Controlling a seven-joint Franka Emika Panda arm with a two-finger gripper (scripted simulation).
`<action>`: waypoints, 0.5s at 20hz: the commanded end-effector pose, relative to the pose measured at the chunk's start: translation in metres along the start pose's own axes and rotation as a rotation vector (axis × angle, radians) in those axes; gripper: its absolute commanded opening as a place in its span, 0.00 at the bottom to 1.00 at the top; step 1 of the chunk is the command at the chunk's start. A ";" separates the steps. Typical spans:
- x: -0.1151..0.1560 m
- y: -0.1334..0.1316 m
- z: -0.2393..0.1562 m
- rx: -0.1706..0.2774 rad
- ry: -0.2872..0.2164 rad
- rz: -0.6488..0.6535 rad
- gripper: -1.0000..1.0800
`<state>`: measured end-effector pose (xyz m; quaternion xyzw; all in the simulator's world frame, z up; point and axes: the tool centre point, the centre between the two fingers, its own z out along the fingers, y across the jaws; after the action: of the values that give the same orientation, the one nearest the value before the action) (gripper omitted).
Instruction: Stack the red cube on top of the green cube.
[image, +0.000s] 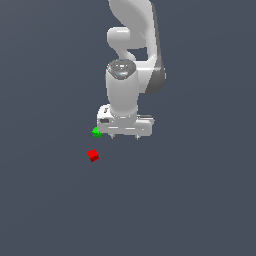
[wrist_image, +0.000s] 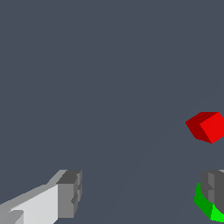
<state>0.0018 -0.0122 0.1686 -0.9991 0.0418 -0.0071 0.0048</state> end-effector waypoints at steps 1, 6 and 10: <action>0.000 0.000 0.000 0.000 0.000 0.000 0.96; -0.001 0.003 0.002 0.000 0.000 -0.012 0.96; -0.002 0.011 0.006 0.000 -0.001 -0.038 0.96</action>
<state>-0.0002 -0.0193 0.1639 -0.9996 0.0278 -0.0069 0.0046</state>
